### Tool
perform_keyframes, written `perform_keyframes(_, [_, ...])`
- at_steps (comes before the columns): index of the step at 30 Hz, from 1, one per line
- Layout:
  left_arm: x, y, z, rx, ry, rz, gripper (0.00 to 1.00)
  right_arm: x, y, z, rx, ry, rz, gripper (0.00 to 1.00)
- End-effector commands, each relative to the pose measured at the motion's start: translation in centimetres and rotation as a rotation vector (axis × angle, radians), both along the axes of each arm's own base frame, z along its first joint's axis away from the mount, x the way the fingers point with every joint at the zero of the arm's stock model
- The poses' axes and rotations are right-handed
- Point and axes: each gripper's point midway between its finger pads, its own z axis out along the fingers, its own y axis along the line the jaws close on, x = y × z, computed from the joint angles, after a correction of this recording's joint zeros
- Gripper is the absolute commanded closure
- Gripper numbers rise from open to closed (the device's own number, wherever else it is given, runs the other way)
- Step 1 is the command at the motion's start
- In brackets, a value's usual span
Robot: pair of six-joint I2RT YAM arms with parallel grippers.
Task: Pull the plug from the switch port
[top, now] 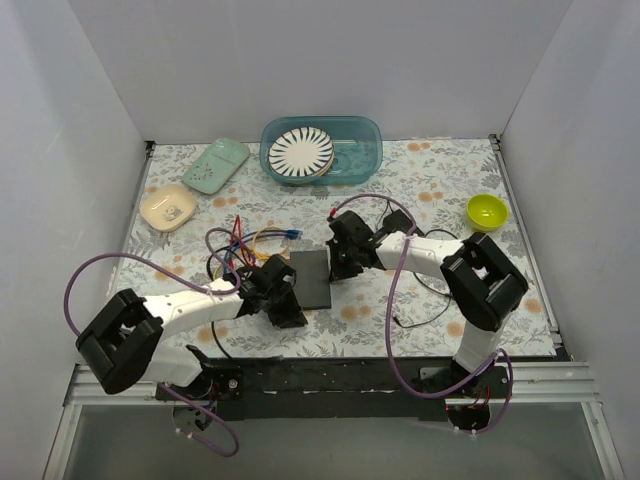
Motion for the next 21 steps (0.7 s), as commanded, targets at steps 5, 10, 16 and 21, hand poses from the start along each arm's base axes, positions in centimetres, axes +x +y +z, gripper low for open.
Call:
perform_keyframes(5, [-0.4, -4.4, 2.6, -0.053, -0.059, -0.120, 0.86, 4.4, 3.1, 3.8, 0.054, -0.126, 0.023, 0.99])
perform_keyframes(10, [3.9, -2.8, 8.7, 0.000, -0.272, 0.019, 0.71, 5.7, -0.4, 9.5, 0.044, -0.293, -0.098, 0.99])
perform_keyframes(16, [10.3, 1.5, 13.1, 0.031, -0.394, 0.231, 0.57, -0.8, 0.4, 9.9, 0.149, -0.235, 0.037, 0.99])
perform_keyframes(21, [15.0, 6.1, 8.2, 0.183, -0.274, 0.335, 0.68, -7.2, 2.3, 6.9, 0.174, -0.124, 0.192, 0.99])
